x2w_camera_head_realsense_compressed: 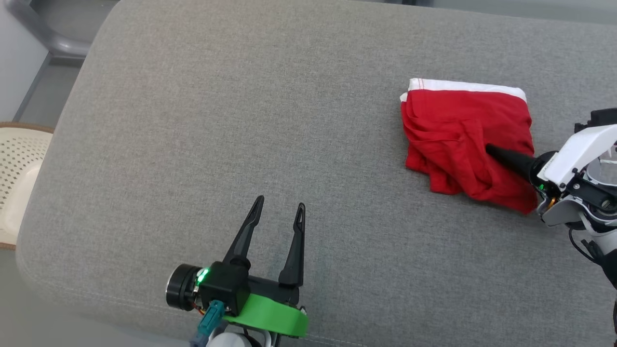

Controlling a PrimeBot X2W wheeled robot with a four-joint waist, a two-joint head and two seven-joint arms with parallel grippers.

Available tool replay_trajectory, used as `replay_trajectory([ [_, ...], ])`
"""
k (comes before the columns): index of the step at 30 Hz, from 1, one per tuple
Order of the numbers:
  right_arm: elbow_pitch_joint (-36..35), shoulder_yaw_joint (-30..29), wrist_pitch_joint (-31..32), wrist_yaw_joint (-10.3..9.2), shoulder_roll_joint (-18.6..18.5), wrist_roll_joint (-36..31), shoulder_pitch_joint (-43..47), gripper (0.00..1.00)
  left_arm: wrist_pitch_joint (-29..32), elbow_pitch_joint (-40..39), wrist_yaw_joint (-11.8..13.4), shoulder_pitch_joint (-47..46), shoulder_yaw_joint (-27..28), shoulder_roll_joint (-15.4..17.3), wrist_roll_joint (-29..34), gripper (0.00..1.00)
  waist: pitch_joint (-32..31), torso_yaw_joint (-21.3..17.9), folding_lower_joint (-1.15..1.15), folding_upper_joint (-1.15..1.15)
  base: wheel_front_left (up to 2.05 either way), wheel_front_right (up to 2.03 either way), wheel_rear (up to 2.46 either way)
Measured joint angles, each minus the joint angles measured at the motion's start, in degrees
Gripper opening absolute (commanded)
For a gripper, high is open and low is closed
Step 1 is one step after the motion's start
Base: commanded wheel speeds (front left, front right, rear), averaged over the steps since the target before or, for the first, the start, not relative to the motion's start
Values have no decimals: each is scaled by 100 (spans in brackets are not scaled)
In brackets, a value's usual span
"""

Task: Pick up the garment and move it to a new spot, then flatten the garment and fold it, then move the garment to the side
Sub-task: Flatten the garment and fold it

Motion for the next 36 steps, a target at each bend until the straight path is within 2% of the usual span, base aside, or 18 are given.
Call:
replay_trajectory([
  [7, -231, 400, 399, 0, 115, -152, -85, 0, 0, 3, 68, -103, -51, -1, -82, 100, 169, 120, 0, 0, 0, 0, 0],
  [17, -756, 1015, 647, -1, 240, -534, 110, 0, 0, 56, 68, -108, -51, -1, -124, 100, 2, 26, 0, 0, 0, 0, 0],
  [20, -950, 1317, 701, -1, 489, -592, 322, 0, 0, 105, 64, -89, -25, -1, -126, 100, -121, 12, 0, 0, 0, 0, 0],
  [21, -1162, 1427, 683, -1, 626, -541, 461, 0, 0, 115, 57, -56, 7, -1, -125, 100, -204, -1, 0, 0, 0, 0, 0],
  [24, -1705, 1513, 285, -1, 713, -594, 671, 0, 0, 133, 51, 42, 104, -2, -105, 100, -367, -42, 0, 0, 0, 0, 0],
  [25, -1853, 1534, 124, 0, 724, -641, 728, 22, 0, 136, 51, 71, 153, -2, -99, 100, -415, -60, 0, 0, 0, 0, 0],
  [26, -2016, 1573, -101, 0, 725, -754, 806, 22, 0, 149, 49, 120, 203, -2, -86, 100, -473, -87, 0, 0, 0, 0, 0],
  [27, -2138, 1583, -376, 0, 735, -858, 898, 100, 0, 167, 47, 180, 267, -2, -71, 100, -535, -120, 0, 0, 0, 0, 0],
  [33, -2465, 1660, -1987, -1, 759, -1463, 1508, 100, 0, 201, -19, 607, 682, -2, 24, 100, -962, -355, 0, 0, 0, 0, 0],
  [36, -2496, 1779, -2704, 0, 628, -1895, 1768, 100, 0, 164, -89, 790, 903, -2, 103, 100, -1141, -555, 0, 0, 0, 0, 0],
])
